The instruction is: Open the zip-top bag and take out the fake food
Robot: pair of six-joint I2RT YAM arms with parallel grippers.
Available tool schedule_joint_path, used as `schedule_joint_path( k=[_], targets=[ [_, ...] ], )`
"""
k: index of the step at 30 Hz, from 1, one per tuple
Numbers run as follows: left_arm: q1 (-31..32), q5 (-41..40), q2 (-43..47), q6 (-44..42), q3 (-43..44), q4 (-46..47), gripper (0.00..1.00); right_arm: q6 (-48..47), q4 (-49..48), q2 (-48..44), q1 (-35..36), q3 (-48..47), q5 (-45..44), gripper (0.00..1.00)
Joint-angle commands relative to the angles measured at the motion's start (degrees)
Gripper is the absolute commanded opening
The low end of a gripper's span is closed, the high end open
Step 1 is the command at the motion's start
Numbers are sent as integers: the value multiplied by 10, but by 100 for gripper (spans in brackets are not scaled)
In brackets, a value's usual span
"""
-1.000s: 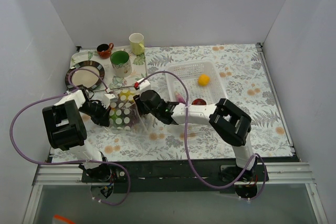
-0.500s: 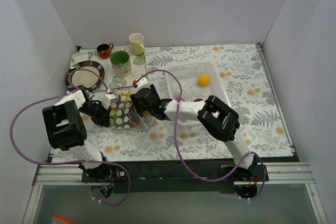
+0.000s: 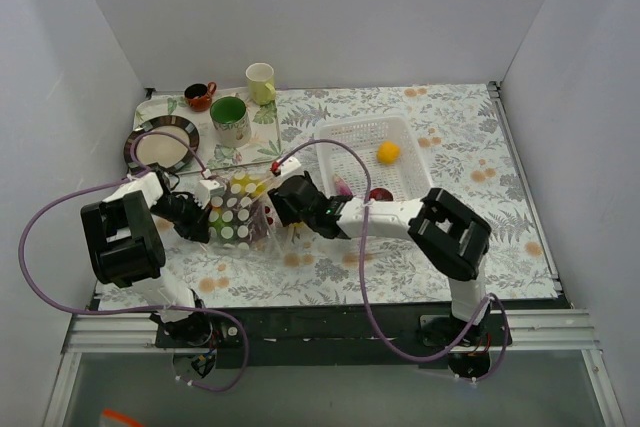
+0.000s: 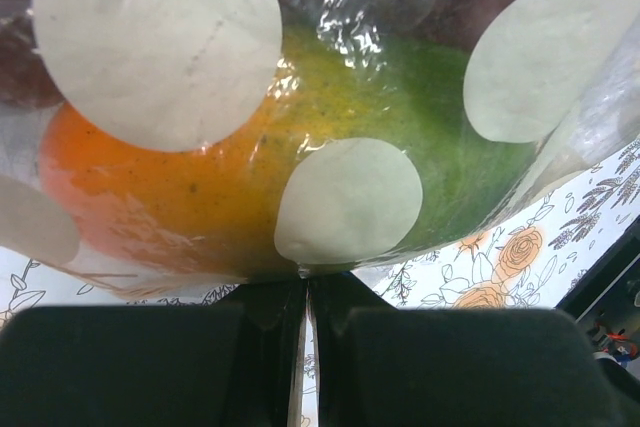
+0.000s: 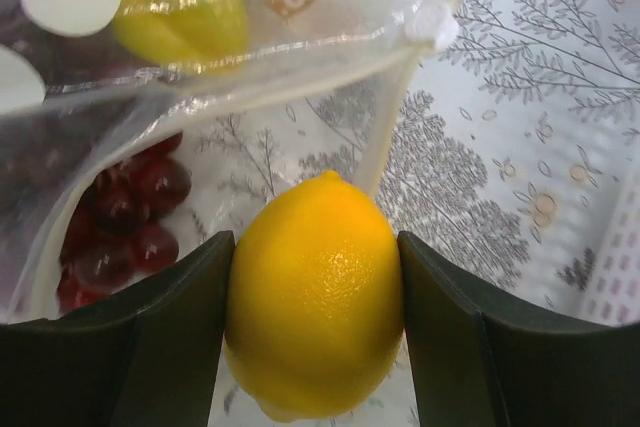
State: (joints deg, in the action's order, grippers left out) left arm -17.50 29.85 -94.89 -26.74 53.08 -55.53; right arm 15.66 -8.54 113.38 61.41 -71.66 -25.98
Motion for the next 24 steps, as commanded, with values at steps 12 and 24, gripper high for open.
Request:
schedule_joint_path(
  k=[12, 24],
  targets=[
    [3, -18, 13, -13, -27, 3, 0, -2, 66, -271, -138, 126, -42, 23],
    [3, 6, 32, -16, -26, 30, 0, -35, 123, -248, -168, 106, -81, 90]
  ],
)
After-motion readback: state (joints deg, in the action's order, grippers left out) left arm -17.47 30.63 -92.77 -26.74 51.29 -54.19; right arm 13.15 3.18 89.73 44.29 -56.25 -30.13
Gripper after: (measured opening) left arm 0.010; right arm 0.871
